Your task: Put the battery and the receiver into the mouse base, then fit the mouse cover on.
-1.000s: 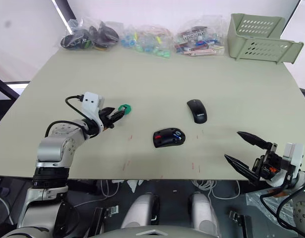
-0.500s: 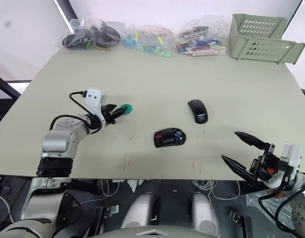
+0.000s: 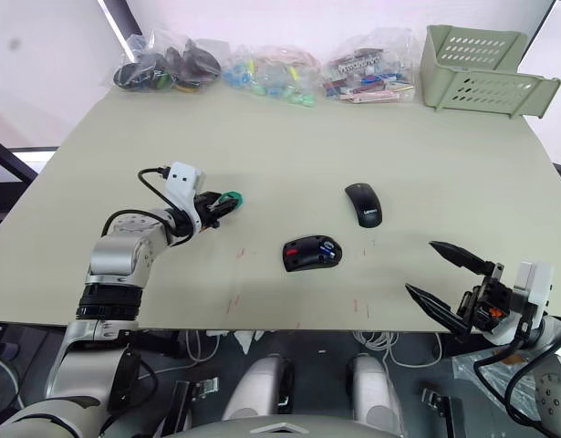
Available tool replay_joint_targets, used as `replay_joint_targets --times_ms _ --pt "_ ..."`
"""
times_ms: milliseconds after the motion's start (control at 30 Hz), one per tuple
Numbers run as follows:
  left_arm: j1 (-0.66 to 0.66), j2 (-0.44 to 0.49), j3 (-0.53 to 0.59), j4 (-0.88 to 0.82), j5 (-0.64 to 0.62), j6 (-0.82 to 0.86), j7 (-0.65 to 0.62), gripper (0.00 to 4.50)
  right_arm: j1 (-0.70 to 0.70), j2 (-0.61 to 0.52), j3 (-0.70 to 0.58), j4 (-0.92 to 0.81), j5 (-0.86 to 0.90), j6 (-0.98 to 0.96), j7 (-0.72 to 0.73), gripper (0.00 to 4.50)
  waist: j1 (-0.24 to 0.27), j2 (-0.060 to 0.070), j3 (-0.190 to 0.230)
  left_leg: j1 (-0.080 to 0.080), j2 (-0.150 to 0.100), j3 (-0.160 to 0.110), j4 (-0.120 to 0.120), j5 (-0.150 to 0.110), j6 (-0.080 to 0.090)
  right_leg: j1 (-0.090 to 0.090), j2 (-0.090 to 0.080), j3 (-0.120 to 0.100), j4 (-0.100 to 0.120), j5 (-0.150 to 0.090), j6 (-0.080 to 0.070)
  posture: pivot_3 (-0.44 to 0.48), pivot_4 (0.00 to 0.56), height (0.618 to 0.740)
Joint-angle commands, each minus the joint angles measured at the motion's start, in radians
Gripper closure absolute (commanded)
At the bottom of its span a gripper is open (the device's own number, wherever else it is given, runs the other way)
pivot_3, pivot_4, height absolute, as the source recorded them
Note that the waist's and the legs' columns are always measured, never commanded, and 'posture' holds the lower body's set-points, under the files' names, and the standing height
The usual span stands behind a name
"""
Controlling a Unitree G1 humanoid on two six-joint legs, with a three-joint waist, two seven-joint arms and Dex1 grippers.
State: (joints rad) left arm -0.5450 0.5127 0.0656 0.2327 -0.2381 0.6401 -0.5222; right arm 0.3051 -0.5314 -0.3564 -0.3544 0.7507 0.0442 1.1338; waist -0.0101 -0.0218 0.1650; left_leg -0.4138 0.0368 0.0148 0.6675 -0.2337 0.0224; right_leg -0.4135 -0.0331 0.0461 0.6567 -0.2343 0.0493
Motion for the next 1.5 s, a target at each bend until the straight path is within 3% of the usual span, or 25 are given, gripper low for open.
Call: replay_joint_targets --times_ms 33,967,1000,1033,1200,1300,1367,1500 --pt "-0.019 -0.001 0.002 -0.014 0.005 -0.015 -0.005 2.09 0.007 -0.014 -0.014 -0.046 0.024 0.012 -0.005 0.0 0.0 0.0 0.0 0.0 0.0 0.0 0.0 0.0 0.0 0.0 0.0 0.0 0.0 0.0 0.0 0.0 0.15 0.74" --pt "-0.02 0.008 0.01 -0.022 0.01 0.037 -0.022 2.09 0.019 -0.001 0.004 -0.087 0.019 0.03 -0.038 0.0 0.0 0.0 0.0 0.0 0.0 0.0 0.0 0.0 0.0 0.0 0.0 0.0 0.0 0.0 0.0 0.0 0.15 0.74" --pt "-0.02 0.008 0.01 -0.023 0.01 0.038 -0.021 2.5 0.018 -0.002 0.005 -0.087 0.019 0.03 -0.038 0.0 0.0 0.0 0.0 0.0 0.0 0.0 0.0 0.0 0.0 0.0 0.0 0.0 0.0 0.0 0.0 0.0 0.15 0.74" --pt "-0.02 0.009 0.01 -0.023 0.011 0.038 -0.021 2.61 0.017 -0.002 0.006 -0.086 0.019 0.031 -0.038 0.0 0.0 0.0 0.0 0.0 0.0 0.0 0.0 0.0 0.0 0.0 0.0 0.0 0.0 0.0 0.0 0.0 0.15 0.74" --pt "-0.018 0.009 0.011 -0.027 0.011 0.041 -0.02 2.61 0.017 -0.001 0.009 -0.086 0.018 0.03 -0.039 0.0 0.0 0.0 0.0 0.0 0.0 0.0 0.0 0.0 0.0 0.0 0.0 0.0 0.0 0.0 0.0 0.0 0.15 0.74" --pt "-0.014 0.009 0.01 -0.034 0.01 0.042 -0.02 3.3 0.017 -0.001 0.012 -0.087 0.018 0.029 -0.04 0.0 0.0 0.0 0.0 0.0 0.0 0.0 0.0 0.0 0.0 0.0 0.0 0.0 0.0 0.0 0.0 0.0 0.15 0.74" --pt "-0.013 0.011 0.01 -0.037 0.011 0.042 -0.021 4.08 0.018 -0.001 0.013 -0.088 0.019 0.029 -0.04 0.0 0.0 0.0 0.0 0.0 0.0 0.0 0.0 0.0 0.0 0.0 0.0 0.0 0.0 0.0 0.0 0.0 0.15 0.74" --pt "-0.009 0.013 0.011 -0.045 0.011 0.042 -0.022 4.08 0.016 -0.001 0.015 -0.087 0.018 0.027 -0.041 0.0 0.0 0.0 0.0 0.0 0.0 0.0 0.0 0.0 0.0 0.0 0.0 0.0 0.0 0.0 0.0 0.0 0.15 0.74"
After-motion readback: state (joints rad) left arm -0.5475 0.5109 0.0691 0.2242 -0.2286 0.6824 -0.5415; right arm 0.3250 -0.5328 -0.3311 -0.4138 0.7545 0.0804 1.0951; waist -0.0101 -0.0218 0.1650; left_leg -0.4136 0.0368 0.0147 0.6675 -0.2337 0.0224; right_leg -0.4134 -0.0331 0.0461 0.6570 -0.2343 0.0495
